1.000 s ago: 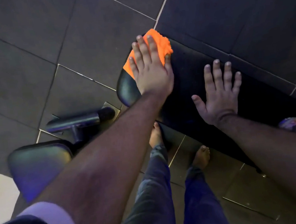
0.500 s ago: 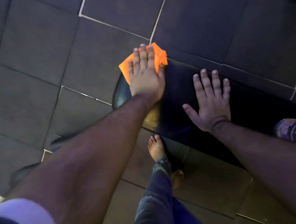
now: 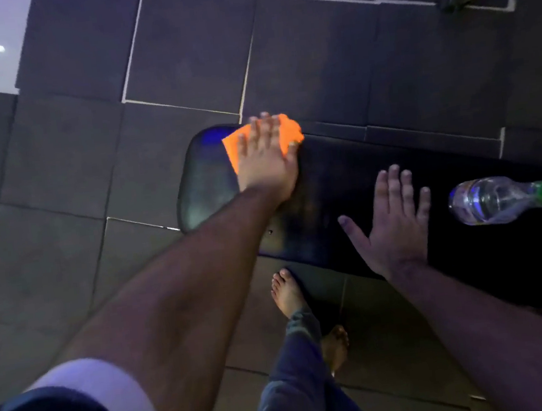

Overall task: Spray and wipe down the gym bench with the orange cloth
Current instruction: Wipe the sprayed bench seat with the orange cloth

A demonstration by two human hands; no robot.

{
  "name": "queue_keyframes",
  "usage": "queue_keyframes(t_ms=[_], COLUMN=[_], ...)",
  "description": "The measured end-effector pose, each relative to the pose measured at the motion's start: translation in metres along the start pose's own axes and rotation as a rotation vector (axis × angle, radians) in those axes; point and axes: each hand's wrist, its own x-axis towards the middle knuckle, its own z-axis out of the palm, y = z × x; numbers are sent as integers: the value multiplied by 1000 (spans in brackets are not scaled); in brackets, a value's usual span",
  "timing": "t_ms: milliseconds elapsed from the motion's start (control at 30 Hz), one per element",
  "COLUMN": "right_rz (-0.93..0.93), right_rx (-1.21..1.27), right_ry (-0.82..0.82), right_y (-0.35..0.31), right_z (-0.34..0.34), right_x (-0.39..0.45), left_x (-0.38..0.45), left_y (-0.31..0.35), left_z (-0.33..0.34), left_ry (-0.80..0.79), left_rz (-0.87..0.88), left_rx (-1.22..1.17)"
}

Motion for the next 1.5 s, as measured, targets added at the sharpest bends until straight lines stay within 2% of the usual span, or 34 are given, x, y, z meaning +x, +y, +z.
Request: queue_keyframes(t_ms=[67, 133, 167, 200, 267, 367, 433, 467, 533, 633, 700, 767, 800, 867, 933, 967, 1033, 1100, 1167, 1233, 1300, 1367, 1400, 1433, 1500], right_rz=[-50, -102, -121, -130, -125, -120, -136, -154, -195, -235, -225, -215, -214, -226, -232, -227, -230, -252, -285, -297, -275, -244, -232, -225, -223], right_rx=[-41, -48, -43, -36, -28, -16, 1, 15, 42, 50, 44, 34, 29, 28, 33, 36, 56, 98, 65, -28, -62, -68, -64, -58, -49], right_ry=[-41, -55, -55, -46, -16, 10, 12, 7, -4, -39, -42, -32, -28, -38, -29, -8, 13, 9, 28, 75, 89, 81, 85, 92, 115], right_y=[16, 27, 31, 32, 31, 30, 32, 34, 39, 43, 42, 40, 40, 40, 41, 41, 42, 46, 54, 65, 74, 77, 76, 76, 77], right_z=[3, 6, 8, 9, 13, 19, 21, 21, 20, 17, 16, 16, 16, 16, 18, 18, 16, 12, 10, 14, 21, 28, 30, 32, 34], right_x=[-3, -1, 0, 1, 2, 4, 4, 4, 4, 3, 3, 3, 3, 3, 2, 2, 2, -1, -10, -25, -43, -54, -55, -55, -54], left_x=[-22, -42, -48, -49, -43, -23, -11, -10, -22, -76, -117, -132, -131, -118, -116, -121, -138, -153, -154, -142, -127, -122, -126, -136, -151], left_y=[6, -26, -47, -67, -83, -25, 25, 41, 49, -10, -71, -107, -102, -54, 4, 23, 34, 6, -35, -62, -50, 2, 28, 46, 45], left_z=[10, 15, 11, 5, -5, 5, 14, 19, 28, 45, 45, 42, 45, 55, 72, 82, 94, 93, 76, 55, 47, 61, 70, 80, 91], left_ry=[-66, -110, -134, -142, -100, 24, 23, 8, -35, -90, -91, 2, 41, 118, 186, 192, 117, 16, -85, -62, 19, 84, 83, 50, -28], left_rz=[269, 540, 610, 615, 448, 67, -46, 1, 250, 672, 694, 508, 368, 61, -119, -102, 107, 412, 590, 537, 263, -1, -7, 83, 429], left_rx=[102, 195, 232, 258, 236, 95, 10, 8, 76, 213, 266, 204, 149, 8, -93, -95, -18, 122, 256, 264, 148, 18, -3, 40, 183])
